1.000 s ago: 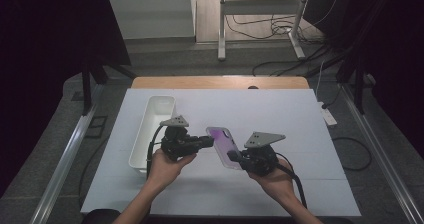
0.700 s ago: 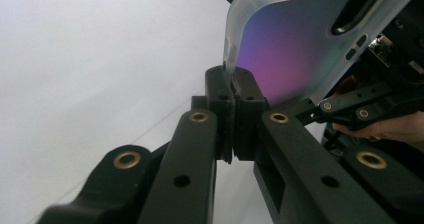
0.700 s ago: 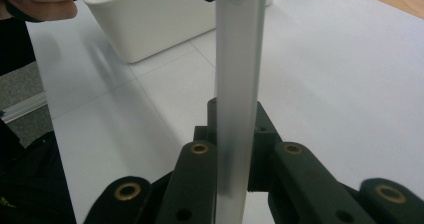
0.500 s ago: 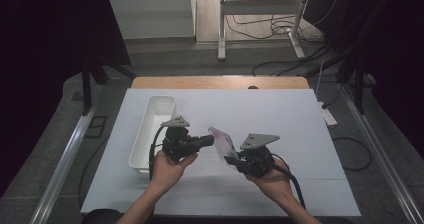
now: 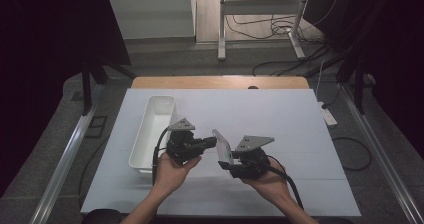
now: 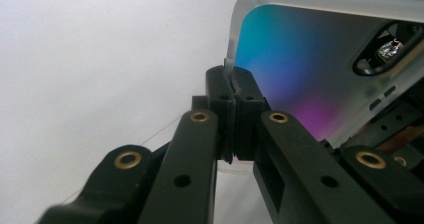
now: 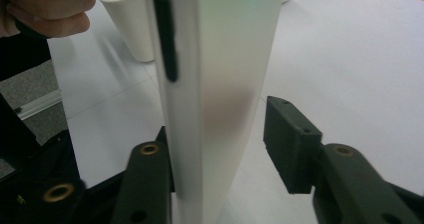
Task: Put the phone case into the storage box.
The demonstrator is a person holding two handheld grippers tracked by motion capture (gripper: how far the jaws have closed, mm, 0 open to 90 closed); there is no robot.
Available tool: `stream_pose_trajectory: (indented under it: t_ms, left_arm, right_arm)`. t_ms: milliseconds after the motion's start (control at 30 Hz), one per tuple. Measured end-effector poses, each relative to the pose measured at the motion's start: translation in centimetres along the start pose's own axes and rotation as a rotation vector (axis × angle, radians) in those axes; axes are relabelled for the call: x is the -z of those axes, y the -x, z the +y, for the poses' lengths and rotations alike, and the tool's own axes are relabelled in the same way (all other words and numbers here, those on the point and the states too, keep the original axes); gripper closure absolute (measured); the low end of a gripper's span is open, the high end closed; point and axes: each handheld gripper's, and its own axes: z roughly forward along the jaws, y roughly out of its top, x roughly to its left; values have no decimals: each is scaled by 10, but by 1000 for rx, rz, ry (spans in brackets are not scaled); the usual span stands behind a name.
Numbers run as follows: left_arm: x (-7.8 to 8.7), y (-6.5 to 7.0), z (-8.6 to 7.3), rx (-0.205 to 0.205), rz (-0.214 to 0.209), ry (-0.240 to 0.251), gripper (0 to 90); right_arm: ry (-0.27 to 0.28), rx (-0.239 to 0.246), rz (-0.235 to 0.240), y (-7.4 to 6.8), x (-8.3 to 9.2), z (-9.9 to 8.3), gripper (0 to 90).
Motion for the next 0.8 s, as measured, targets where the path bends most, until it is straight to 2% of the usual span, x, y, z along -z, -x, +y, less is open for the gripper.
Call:
stream_pose_trajectory:
  t_ms: [267, 400, 600, 800]
  left_arm:
    - [-3, 2, -1, -6, 5, -13, 885]
    - [-3, 3, -1, -4, 2, -13, 885]
    - [-4, 4, -1, -6, 6, -18, 884]
    - [-6, 5, -2, -3, 10, -20, 884]
  right_arm:
    - [-7, 2, 0, -3, -4, 1, 405]
    - [1, -3, 9, -3, -4, 1, 367]
    - [-9, 8, -10, -5, -7, 1, 329]
    - [-14, -6, -24, -6, -9, 0, 284]
